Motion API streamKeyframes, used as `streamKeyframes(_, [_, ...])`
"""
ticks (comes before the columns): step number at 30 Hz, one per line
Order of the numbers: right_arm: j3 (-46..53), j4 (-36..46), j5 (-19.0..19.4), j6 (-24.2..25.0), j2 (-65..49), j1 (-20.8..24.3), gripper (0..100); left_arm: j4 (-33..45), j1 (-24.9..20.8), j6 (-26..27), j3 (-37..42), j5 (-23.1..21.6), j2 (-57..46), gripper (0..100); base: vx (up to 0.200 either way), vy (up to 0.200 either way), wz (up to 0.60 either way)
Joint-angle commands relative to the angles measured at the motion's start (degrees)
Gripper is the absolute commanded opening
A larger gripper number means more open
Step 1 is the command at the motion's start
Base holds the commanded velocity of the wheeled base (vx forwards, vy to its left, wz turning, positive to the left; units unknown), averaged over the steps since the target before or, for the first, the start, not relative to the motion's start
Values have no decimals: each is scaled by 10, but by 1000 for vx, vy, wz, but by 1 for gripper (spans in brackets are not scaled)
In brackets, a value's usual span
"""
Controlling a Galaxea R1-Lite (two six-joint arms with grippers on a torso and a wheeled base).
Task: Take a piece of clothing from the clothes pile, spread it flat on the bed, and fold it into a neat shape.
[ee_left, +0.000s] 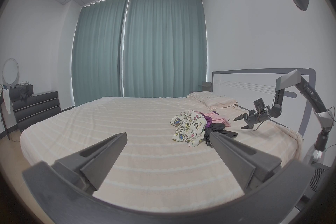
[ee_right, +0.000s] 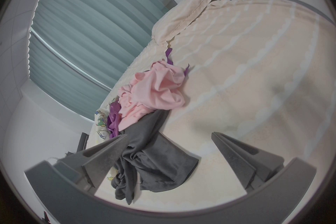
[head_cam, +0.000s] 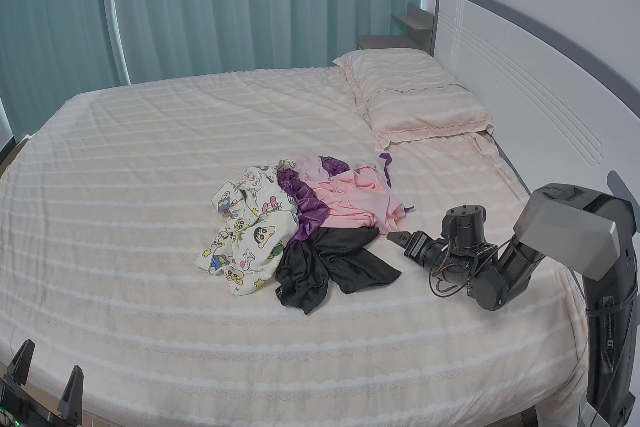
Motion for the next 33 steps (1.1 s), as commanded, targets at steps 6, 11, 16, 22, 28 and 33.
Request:
streamKeyframes(6, [-75,48,-36,-3,68,23,100,0,0,0,9,0,-9,100,0,0,0])
streamKeyframes(11, [-96,66,-40,-3,75,37,100,0,0,0,9,0,-9,100,0,0,0])
streamKeyframes(16, [-112,74,-40,-4,84,59,100,0,0,0,10,0,-9,100,0,0,0])
streamKeyframes(22, [-137,85,-45,-18,106,75,0,0,0,2,10,0,-9,100,0,0,0])
streamKeyframes(28, [-118,77,-45,-17,95,75,0,1,0,5,10,1,-9,100,0,0,0])
streamKeyframes(33, [-50,44,-44,-15,48,66,0,1,0,8,10,2,-9,100,0,0,0])
